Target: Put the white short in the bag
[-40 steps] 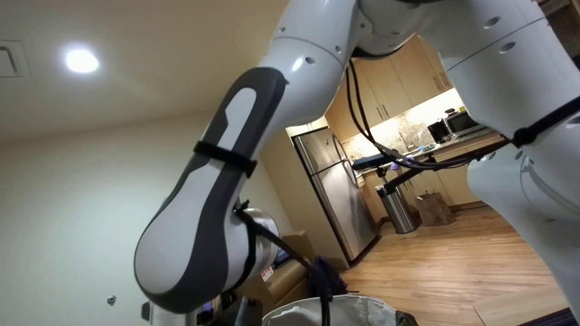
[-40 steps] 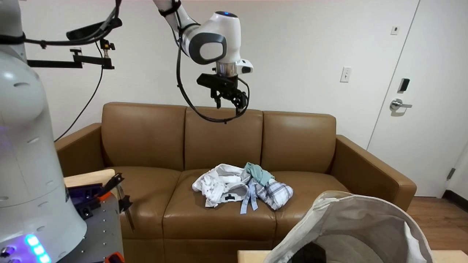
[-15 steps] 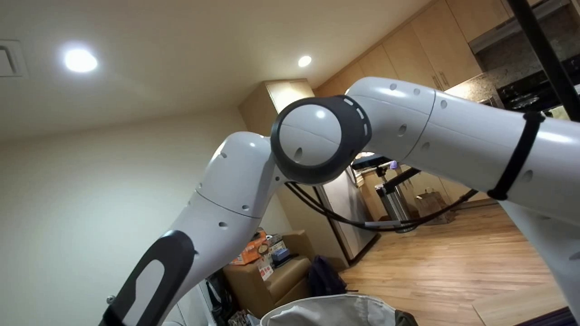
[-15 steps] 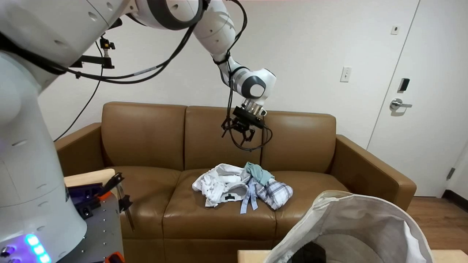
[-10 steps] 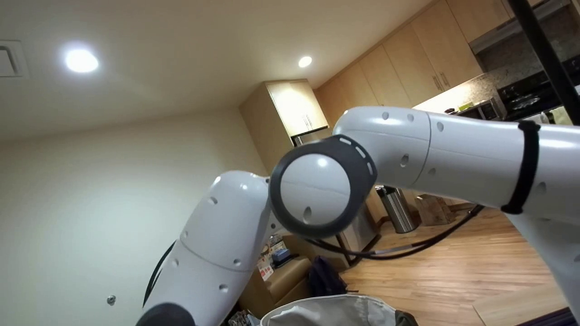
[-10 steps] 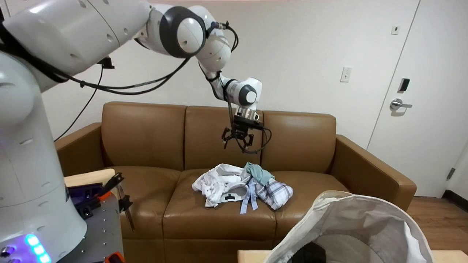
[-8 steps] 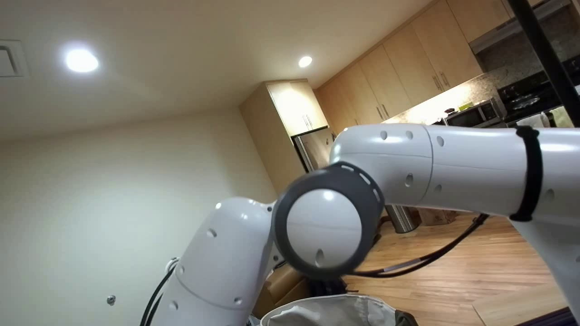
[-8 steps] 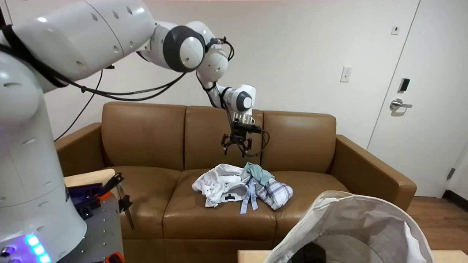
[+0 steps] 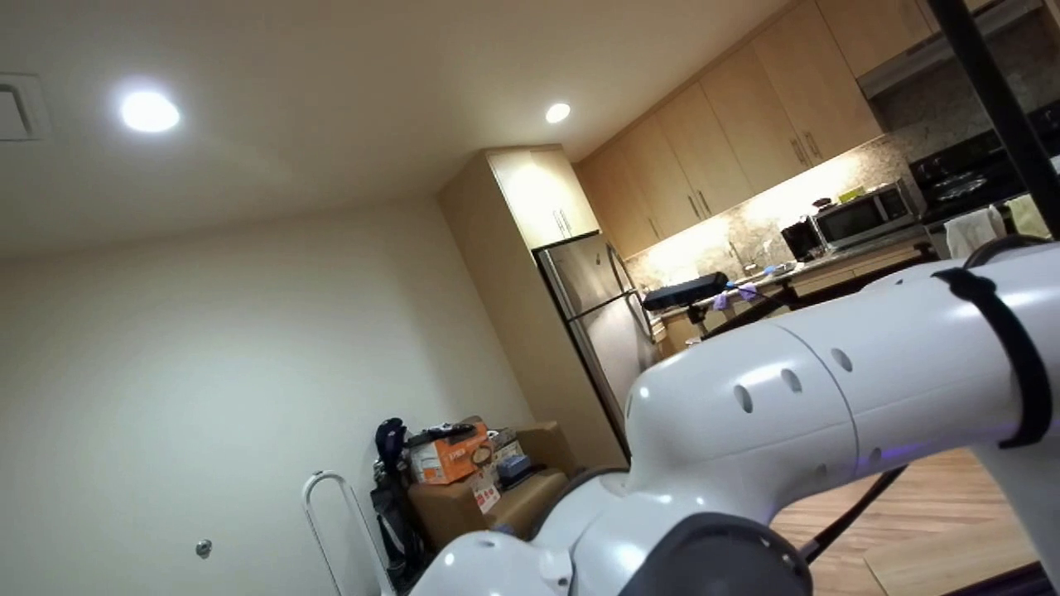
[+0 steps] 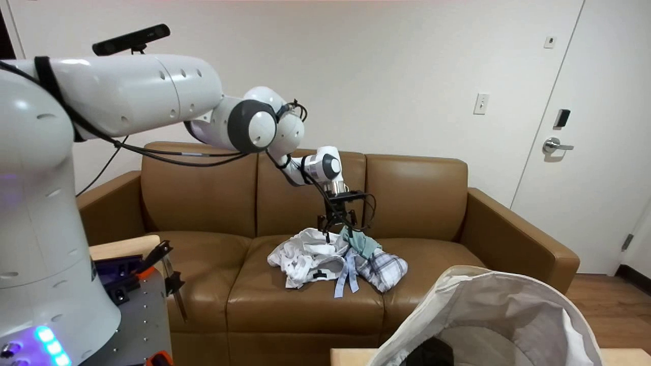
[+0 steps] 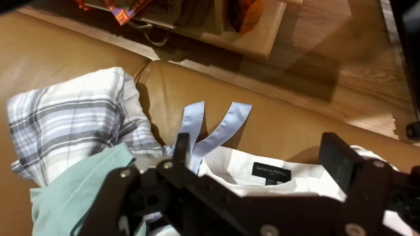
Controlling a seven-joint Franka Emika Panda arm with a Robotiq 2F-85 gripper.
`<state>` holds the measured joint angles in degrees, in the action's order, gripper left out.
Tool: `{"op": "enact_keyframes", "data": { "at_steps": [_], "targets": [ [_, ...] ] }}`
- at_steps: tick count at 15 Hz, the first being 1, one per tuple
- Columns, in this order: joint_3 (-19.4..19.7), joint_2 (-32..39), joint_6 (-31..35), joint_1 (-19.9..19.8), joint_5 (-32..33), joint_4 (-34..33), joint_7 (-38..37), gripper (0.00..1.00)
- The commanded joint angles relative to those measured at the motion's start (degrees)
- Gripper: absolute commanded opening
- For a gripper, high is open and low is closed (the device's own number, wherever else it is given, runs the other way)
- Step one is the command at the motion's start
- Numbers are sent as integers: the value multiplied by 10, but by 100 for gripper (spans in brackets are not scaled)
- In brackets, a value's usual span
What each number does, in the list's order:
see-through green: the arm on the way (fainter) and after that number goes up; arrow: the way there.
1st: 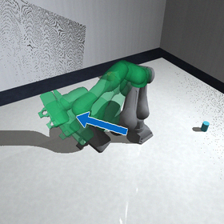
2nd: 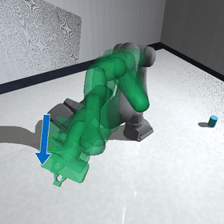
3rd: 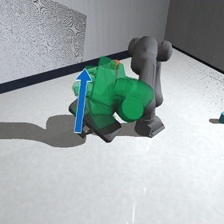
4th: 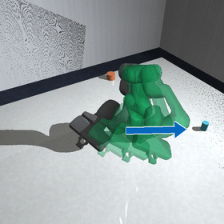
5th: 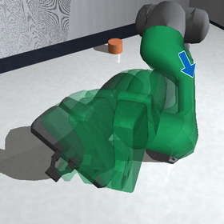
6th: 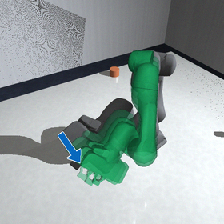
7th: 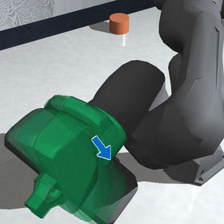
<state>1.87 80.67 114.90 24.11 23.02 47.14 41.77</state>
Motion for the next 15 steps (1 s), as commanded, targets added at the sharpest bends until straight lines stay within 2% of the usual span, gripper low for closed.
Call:
{"op": "enact_keyframes", "data": {
  "at_steps": [1,4,6,7,10,13,15],
  "targets": [
    [3,13,0,2,1,-16,0,100],
    [6,25,0,2,1,-36,1,100],
    [9,55,103,-4,9,-52,-17,100],
    [7,41,164,-10,20,-17,-23,100],
    [9,41,305,-23,26,31,-11,100],
    [48,44,365,-8,68,42,-11,100],
    [79,45,382,8,104,40,-14,100]
  ]
}}
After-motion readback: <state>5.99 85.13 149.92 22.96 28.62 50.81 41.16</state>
